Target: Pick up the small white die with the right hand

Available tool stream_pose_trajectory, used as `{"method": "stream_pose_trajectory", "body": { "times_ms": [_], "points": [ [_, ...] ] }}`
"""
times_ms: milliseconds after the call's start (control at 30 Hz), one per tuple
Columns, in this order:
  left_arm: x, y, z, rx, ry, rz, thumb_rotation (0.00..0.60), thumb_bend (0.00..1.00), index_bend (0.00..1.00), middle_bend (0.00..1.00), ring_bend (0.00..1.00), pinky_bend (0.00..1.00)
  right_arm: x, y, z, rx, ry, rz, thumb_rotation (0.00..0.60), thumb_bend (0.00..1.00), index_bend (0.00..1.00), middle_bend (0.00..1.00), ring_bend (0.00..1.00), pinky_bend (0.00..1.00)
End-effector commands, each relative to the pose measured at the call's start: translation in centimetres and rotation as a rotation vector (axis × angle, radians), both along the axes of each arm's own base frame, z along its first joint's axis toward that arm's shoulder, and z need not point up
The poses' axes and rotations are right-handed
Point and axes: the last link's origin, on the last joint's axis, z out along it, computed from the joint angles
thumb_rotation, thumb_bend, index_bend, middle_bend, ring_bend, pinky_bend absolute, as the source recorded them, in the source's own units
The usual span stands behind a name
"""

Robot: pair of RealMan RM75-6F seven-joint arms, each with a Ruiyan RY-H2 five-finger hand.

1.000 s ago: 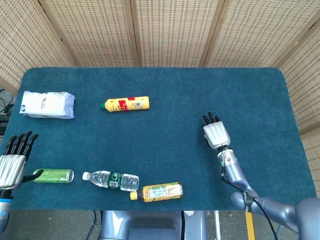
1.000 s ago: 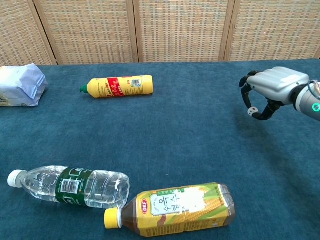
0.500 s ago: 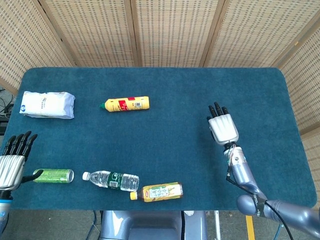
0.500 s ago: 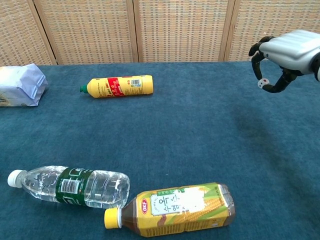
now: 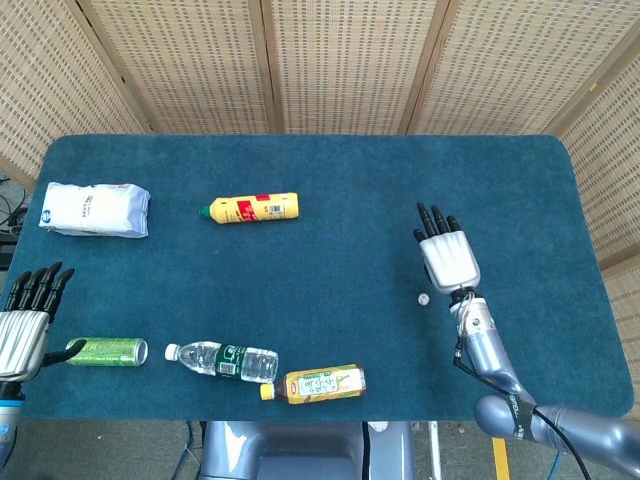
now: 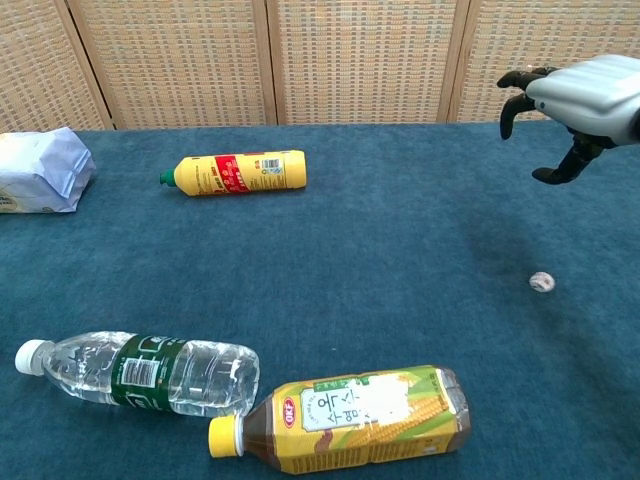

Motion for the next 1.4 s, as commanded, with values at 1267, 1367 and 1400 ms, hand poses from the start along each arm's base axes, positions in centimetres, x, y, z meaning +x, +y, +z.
{"method": "stream_pose_trajectory", "body": {
  "times_ms": [1267, 1367, 1400],
  "points": [
    [0.1, -0.1, -0.2, 0.006, 0.008, -0.005, 0.600, 0.11, 0.00, 0.00, 0.00, 0.00, -12.6, 12.9, 8.5, -0.160, -0.293, -0.043, 0.600, 0.09, 0.01, 0.00, 0.00, 0.00],
    [0.1, -0.1, -0.2, 0.007, 0.009, -0.009, 0.600, 0.11, 0.00, 0.00, 0.00, 0.00, -13.4, 13.9, 9.0, -0.191, -0.308, -0.038, 0.600, 0.09, 0.00, 0.00, 0.00, 0.00],
    [0.1, -0.1, -0.2, 0.008, 0.009, -0.011, 0.600, 0.11, 0.00, 0.00, 0.00, 0.00, -13.7, 14.2, 9.2, -0.204, -0.314, -0.035, 0.600, 0.09, 0.00, 0.00, 0.00, 0.00]
  ]
}}
